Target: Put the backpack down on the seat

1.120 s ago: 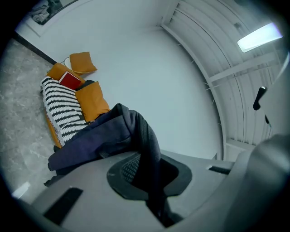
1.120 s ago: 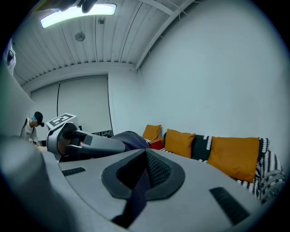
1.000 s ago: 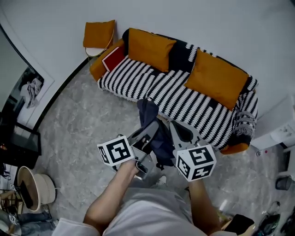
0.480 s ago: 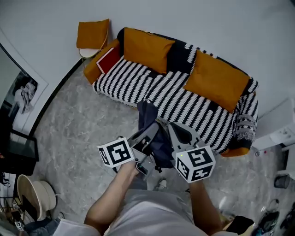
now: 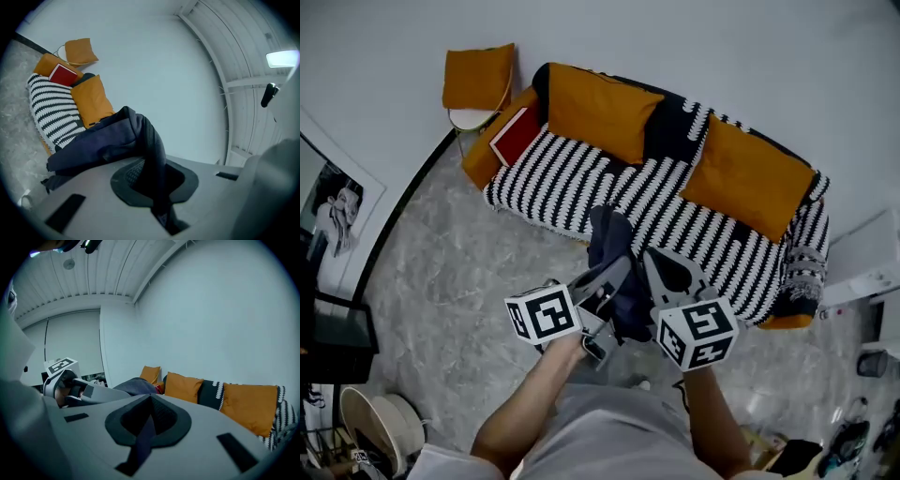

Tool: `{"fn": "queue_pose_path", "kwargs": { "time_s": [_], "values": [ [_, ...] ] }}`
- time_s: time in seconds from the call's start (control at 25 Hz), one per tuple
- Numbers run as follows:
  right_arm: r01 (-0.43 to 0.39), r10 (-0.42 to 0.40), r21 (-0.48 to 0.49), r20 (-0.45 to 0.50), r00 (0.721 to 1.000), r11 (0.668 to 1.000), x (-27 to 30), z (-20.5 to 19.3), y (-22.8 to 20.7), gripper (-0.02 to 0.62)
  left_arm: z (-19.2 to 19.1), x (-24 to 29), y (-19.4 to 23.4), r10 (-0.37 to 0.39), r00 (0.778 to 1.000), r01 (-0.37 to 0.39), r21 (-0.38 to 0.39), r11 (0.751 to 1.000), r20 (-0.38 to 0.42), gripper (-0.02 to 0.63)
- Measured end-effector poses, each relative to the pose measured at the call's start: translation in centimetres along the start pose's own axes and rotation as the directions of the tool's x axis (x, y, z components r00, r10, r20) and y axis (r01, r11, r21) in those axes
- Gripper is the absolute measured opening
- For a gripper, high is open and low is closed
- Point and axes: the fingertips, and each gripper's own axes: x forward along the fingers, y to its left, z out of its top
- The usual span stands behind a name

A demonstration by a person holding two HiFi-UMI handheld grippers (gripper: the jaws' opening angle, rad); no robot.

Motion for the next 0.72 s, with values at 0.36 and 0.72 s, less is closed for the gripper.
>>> {"fn": "queue_pose_path", "kwargs": {
  "time_s": [0.36, 0.72],
  "values": [
    [0.085, -0.085, 0.022, 0.018, 0.996, 0.996, 6.8, 2.5, 0.4, 0.002, 7.1, 0.5, 3.4, -0.038, 0.997, 0.039, 0.020, 0.999, -0.072, 0.020],
    [0.167, -0.168, 0.050, 0.015, 0.986, 0.985, 9.7, 2.9, -1.9, 0.002, 10.2, 3.0, 6.1, -0.053, 0.988, 0.057, 0.025, 0.998, -0.142, 0.020]
  ]
}}
